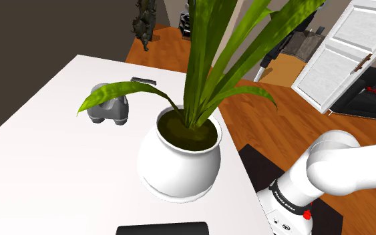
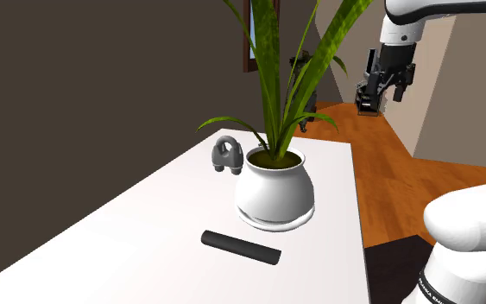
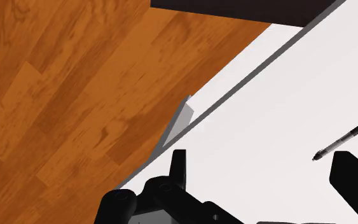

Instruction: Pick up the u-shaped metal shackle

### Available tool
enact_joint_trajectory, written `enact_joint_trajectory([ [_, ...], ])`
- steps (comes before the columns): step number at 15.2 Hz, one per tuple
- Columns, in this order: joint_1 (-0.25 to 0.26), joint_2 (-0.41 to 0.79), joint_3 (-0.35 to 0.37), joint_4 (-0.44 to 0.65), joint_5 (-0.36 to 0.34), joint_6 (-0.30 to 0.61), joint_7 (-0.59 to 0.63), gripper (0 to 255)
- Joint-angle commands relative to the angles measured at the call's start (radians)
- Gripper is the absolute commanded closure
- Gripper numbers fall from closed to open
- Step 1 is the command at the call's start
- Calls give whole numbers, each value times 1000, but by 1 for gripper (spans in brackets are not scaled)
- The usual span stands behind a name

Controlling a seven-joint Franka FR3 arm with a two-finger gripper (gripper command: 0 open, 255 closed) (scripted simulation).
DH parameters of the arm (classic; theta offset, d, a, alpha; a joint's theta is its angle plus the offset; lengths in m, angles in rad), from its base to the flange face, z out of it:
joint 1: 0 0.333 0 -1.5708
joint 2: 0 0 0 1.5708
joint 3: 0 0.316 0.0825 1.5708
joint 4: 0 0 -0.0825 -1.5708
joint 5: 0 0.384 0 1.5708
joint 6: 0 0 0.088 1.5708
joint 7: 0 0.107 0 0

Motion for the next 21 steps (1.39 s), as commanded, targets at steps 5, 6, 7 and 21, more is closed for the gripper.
enact_joint_trajectory([
  [5,30,130,37,54,31,49,8,0],
  [6,37,163,46,70,38,59,10,0],
  [7,44,197,56,87,45,69,11,0],
  [21,133,676,190,414,81,132,36,0],
])
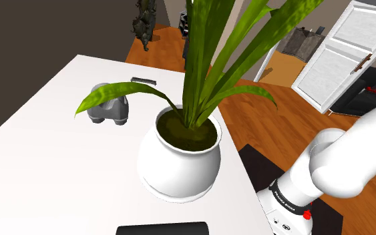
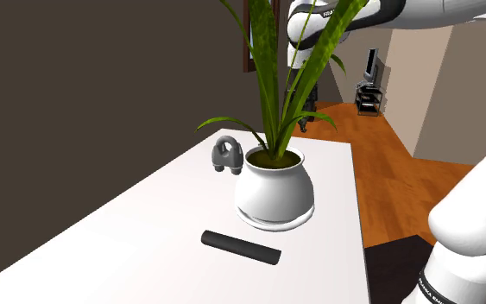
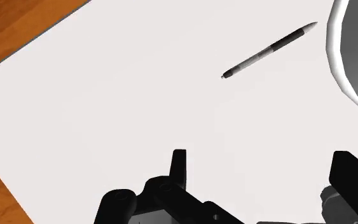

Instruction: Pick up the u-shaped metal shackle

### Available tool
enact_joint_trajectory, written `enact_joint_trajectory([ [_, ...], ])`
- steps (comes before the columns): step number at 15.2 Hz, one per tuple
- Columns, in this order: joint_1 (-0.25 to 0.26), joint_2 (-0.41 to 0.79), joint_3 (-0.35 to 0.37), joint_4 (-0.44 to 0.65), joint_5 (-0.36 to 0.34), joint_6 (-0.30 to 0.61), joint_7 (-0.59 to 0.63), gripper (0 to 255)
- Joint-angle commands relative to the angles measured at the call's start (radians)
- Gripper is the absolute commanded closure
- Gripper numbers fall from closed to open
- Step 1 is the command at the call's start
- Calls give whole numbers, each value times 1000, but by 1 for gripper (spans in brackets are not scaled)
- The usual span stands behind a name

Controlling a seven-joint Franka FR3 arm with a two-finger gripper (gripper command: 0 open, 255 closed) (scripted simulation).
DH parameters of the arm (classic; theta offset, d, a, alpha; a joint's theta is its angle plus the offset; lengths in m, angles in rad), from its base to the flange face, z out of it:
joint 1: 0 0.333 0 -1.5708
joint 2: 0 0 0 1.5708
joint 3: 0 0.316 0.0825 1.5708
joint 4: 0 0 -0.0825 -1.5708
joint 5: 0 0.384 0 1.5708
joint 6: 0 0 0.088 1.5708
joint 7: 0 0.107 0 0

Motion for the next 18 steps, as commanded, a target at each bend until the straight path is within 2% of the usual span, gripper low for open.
enact_joint_trajectory([
  [1,16,77,23,73,-3,-9,9,0],
  [11,114,456,105,451,-55,-77,36,0],
  [15,178,629,126,660,-89,-141,40,0],
  [18,242,780,134,866,-119,-214,37,0],
])
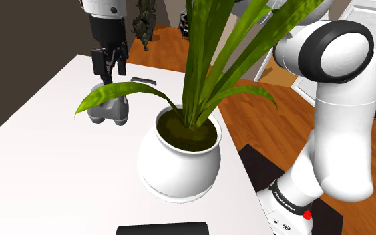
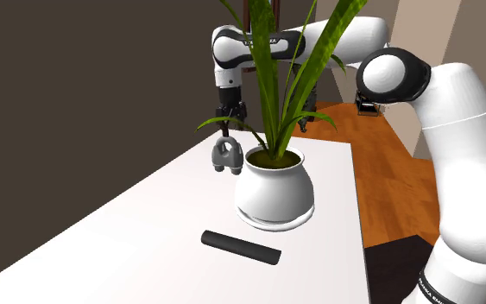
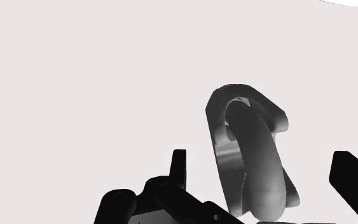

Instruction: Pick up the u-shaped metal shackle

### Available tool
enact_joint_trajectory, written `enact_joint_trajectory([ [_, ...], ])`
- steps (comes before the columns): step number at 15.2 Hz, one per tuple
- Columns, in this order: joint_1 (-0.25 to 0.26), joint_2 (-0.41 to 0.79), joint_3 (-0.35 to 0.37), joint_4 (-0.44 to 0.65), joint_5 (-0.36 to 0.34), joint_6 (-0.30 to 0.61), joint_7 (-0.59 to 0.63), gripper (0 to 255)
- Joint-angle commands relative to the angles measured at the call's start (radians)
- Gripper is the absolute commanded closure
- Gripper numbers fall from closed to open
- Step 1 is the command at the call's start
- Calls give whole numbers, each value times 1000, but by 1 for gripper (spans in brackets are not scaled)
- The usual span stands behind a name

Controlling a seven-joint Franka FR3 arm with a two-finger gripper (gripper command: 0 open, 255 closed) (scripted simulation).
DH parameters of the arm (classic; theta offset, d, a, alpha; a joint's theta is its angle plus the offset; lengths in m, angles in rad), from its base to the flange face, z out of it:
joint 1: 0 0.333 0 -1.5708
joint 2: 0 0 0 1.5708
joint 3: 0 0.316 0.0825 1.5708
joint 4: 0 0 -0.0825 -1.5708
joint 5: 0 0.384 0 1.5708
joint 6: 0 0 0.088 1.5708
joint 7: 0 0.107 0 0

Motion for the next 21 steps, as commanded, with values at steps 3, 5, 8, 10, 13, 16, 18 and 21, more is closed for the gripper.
enact_joint_trajectory([
  [3,28,77,1,82,-14,-13,-6,0],
  [5,22,70,1,42,-12,19,-5,0],
  [8,15,62,2,-11,-11,64,-4,0],
  [10,14,61,2,-21,-11,72,-4,0],
  [13,14,63,1,-17,-11,71,-4,255],
  [16,13,60,1,-23,-11,73,-5,255],
  [18,13,62,1,-20,-11,72,-5,255],
  [21,16,63,2,-4,-11,58,-4,255],
])
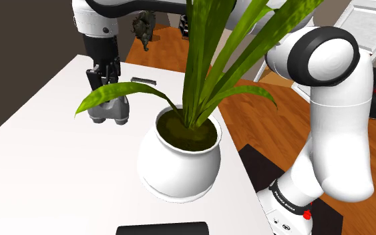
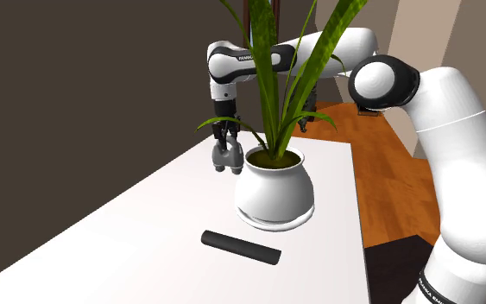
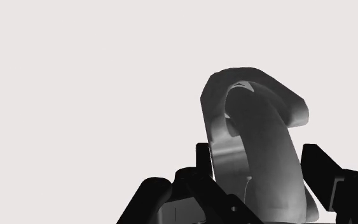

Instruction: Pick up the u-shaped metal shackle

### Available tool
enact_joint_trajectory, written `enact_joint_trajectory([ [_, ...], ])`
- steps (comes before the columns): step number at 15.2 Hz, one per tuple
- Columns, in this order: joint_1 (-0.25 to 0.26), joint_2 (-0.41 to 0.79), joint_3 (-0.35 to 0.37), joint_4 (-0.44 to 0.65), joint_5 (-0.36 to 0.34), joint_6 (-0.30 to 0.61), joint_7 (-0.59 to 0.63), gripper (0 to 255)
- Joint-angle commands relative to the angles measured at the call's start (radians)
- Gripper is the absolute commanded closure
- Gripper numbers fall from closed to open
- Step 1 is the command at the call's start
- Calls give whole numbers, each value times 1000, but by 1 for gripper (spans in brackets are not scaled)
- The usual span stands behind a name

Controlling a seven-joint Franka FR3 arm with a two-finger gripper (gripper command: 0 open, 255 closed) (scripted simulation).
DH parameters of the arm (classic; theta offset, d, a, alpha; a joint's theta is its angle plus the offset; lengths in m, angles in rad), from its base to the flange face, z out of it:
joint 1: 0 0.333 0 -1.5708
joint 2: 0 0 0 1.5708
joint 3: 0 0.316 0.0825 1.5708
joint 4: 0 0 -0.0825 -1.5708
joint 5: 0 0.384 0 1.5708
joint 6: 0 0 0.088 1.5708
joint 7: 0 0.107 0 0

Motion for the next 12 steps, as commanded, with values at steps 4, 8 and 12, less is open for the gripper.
enact_joint_trajectory([
  [4,12,14,0,84,-3,-70,-1,255],
  [8,27,36,-2,176,-8,-138,-3,255],
  [12,48,73,-5,295,-17,-220,-6,255],
])
